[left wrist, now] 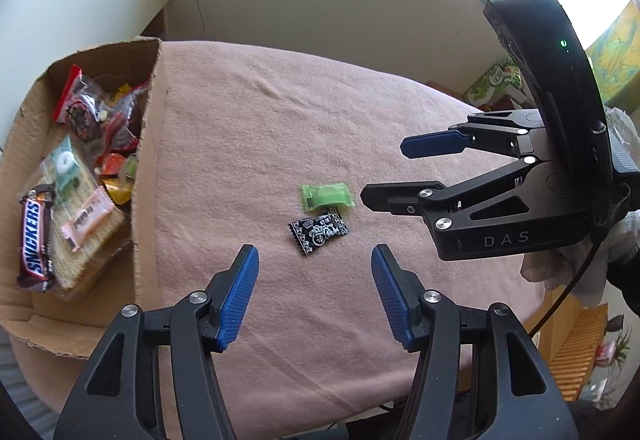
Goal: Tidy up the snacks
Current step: 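Move the left tool to the black wrapper while the right tool approaches the green mint packet, then close the left tool on the black wrapper while the right tool grasps the green mint packet, then carry the black wrapper with the left tool while the right tool carries the mint packet into the box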
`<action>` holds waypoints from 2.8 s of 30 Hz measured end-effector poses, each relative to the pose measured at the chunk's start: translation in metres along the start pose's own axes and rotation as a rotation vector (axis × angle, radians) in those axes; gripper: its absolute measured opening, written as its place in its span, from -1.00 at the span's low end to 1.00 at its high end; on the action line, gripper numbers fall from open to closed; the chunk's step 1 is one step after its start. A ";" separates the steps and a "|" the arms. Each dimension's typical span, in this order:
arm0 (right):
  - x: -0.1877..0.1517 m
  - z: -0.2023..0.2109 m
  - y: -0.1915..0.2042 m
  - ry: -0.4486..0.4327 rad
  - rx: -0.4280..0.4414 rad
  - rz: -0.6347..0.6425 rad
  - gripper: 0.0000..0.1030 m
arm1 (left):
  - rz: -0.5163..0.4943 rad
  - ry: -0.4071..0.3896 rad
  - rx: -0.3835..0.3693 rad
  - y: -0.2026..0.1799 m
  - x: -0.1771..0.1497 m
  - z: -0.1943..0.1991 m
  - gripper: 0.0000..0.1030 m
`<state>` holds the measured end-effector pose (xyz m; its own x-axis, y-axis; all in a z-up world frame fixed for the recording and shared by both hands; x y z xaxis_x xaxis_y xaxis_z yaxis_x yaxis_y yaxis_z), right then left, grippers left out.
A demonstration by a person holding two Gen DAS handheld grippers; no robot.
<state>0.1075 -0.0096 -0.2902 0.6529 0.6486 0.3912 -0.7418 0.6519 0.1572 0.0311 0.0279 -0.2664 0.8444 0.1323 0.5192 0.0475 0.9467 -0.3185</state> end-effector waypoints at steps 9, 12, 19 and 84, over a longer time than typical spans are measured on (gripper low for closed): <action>-0.009 -0.034 0.005 0.058 0.106 0.174 0.03 | -0.012 0.001 0.004 -0.007 -0.002 -0.035 -0.11; -0.007 -0.043 0.006 0.062 0.124 0.216 0.00 | -0.036 0.009 -0.006 -0.009 0.001 -0.045 -0.11; -0.009 -0.061 0.007 0.086 0.168 0.245 -0.14 | -0.125 0.052 -0.017 -0.015 0.003 -0.061 -0.19; -0.042 -0.058 -0.044 0.069 0.087 0.113 -0.58 | -0.395 0.159 -0.146 -0.131 0.001 -0.137 -0.84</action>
<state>0.1214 -0.0427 -0.3666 0.5712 0.7435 0.3477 -0.8197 0.5385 0.1951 0.0991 -0.1364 -0.3329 0.8173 -0.2891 0.4985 0.4483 0.8625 -0.2348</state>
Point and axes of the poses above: each gripper's, at about its wrist camera, not at the fingertips, and z roughly against the way its jaws point, y to its left, x to its top, the point moved 9 cm from there along -z, roughly the way its jaws point, and after that the axes turned 10 degrees about -y, right-handed, at the moved point
